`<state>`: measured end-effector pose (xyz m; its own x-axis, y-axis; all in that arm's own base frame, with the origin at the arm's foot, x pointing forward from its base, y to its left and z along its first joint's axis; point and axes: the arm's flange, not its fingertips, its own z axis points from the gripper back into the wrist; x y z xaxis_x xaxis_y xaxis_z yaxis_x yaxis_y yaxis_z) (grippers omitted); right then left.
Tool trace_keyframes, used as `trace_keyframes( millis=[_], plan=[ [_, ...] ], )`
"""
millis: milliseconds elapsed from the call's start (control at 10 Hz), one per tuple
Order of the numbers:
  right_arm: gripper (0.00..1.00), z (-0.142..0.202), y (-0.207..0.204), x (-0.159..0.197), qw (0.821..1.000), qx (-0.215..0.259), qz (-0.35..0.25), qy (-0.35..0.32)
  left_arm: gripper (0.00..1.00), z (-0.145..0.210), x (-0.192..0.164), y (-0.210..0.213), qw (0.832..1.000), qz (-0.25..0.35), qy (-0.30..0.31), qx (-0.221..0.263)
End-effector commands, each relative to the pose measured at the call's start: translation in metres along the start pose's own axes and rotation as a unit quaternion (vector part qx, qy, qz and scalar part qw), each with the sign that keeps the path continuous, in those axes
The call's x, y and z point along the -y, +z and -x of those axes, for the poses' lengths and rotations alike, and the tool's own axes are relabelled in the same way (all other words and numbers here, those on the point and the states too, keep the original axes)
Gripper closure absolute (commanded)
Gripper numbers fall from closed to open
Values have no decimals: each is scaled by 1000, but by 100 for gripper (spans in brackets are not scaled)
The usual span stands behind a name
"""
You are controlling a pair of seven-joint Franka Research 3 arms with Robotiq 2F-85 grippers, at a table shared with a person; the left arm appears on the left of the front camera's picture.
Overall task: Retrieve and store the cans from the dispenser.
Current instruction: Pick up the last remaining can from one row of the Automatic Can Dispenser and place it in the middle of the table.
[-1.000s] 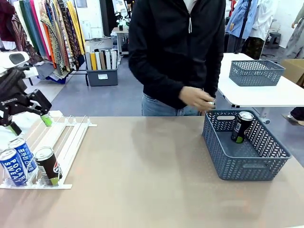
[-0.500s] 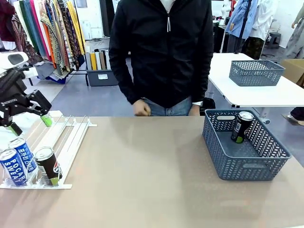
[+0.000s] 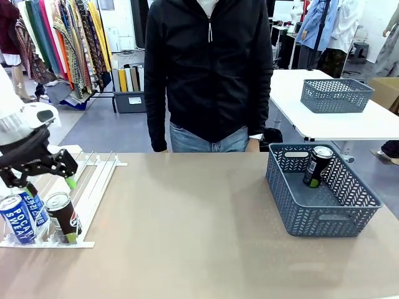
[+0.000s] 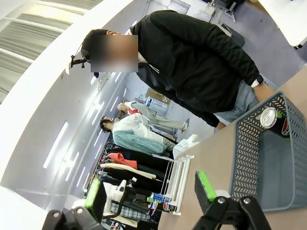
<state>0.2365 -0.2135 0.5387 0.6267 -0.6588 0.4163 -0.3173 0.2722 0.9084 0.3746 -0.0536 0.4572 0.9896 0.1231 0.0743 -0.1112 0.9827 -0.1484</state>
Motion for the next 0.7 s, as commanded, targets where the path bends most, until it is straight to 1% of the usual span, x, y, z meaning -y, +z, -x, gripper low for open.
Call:
trace_keyframes(
  millis=[0,100,300,600],
  plan=[
    [0,-2,-1,-3,1000,10,-15,2,0,5,5,-19,1000,-26,15,6],
    [0,-2,-1,-3,1000,10,-15,2,0,6,8,-30,1000,-26,9,-6],
    [0,-2,-1,-3,1000,10,-15,2,0,6,7,-46,999,-43,14,-1],
    [0,-2,-1,-3,1000,10,-15,2,0,5,8,-58,999,-49,3,-4]
  ],
)
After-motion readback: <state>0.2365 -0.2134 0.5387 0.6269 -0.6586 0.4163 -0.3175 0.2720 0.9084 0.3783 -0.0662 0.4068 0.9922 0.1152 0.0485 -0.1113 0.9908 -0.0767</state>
